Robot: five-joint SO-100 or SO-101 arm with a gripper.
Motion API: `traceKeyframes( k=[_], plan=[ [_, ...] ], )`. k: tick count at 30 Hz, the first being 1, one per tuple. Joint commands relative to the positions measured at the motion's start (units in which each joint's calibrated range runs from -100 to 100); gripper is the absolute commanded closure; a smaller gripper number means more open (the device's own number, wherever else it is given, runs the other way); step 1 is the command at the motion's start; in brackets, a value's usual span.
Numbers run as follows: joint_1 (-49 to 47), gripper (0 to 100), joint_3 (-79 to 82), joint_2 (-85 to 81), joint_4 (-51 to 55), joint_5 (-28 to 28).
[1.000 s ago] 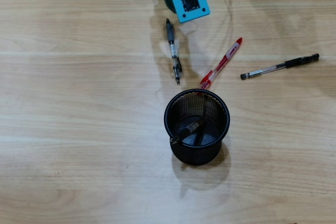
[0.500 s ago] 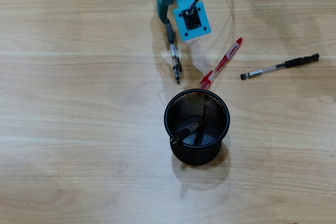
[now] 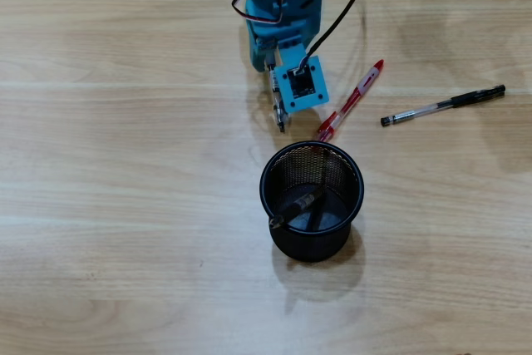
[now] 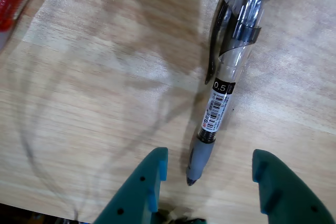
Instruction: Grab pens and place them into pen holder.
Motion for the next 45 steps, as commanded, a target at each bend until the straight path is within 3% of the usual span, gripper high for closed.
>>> traceKeyframes(
  k=[1, 22, 37, 45],
  plan=[
    [1.4, 77, -2.5, 0.6, -0.5, 0.2],
    [1.0, 76, -1.9, 10.7, -7.1, -0.1],
    [1.4, 93, -1.9, 11.5, -7.1, -0.2],
    [1.6, 96, -1.8, 10.8, -7.1, -0.2]
  ],
)
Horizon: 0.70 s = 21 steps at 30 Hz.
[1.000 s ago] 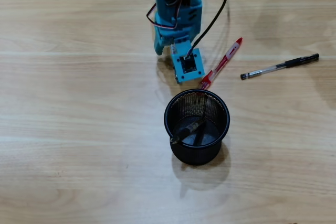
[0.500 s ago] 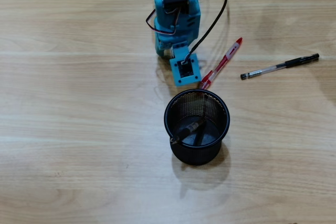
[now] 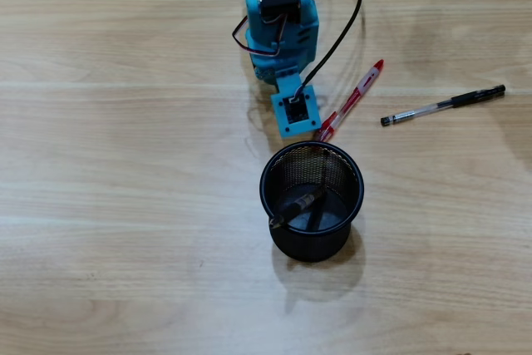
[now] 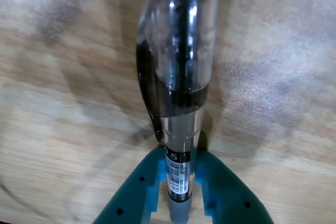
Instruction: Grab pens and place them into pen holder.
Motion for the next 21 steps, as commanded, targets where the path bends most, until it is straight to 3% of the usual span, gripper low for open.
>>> traceKeyframes(
  k=[1, 21],
  plan=[
    [0.1, 98, -1.1, -0.9, -0.5, -0.2],
    [0.1, 98, -2.2, -26.3, 0.3, 0.4]
  ],
)
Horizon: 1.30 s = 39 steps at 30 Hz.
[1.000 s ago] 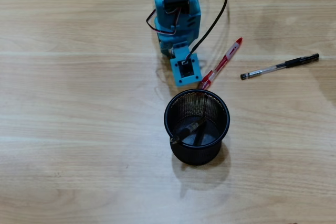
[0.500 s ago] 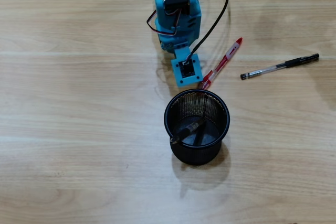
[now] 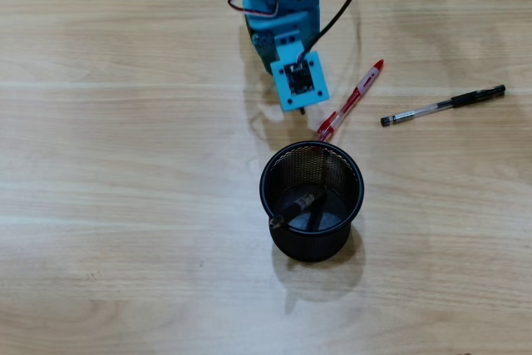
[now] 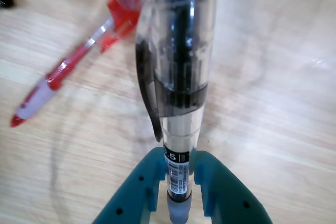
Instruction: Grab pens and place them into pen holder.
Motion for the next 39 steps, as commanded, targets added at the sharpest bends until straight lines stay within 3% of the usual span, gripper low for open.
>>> traceKeyframes(
  k=[1, 9, 30, 39],
  plan=[
    [0.8, 98, -2.2, -8.1, 0.0, 0.4],
    [0.8, 98, -6.0, -15.1, -5.0, -0.1],
    [-1.6, 98, -9.3, -6.5, -67.2, -0.2],
    [-1.2, 98, -9.3, 0.6, -74.8, -0.4]
  ],
)
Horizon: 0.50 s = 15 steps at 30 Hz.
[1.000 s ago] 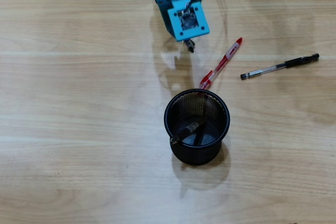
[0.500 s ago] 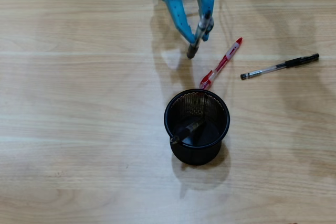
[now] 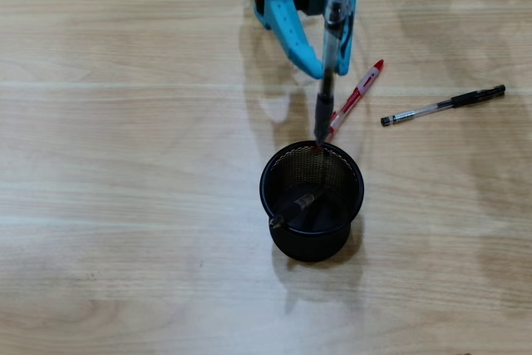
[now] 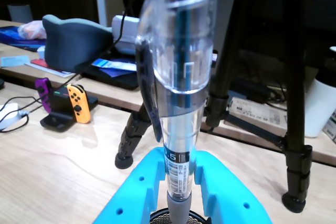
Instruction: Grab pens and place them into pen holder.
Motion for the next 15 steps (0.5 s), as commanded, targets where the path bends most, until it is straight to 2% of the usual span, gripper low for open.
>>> traceKeyframes(
  k=[1, 15],
  plan=[
    [0.3, 98, -3.3, 1.3, -1.6, -0.9],
    [0.6, 98, -2.7, 13.0, -1.5, -2.1]
  ],
)
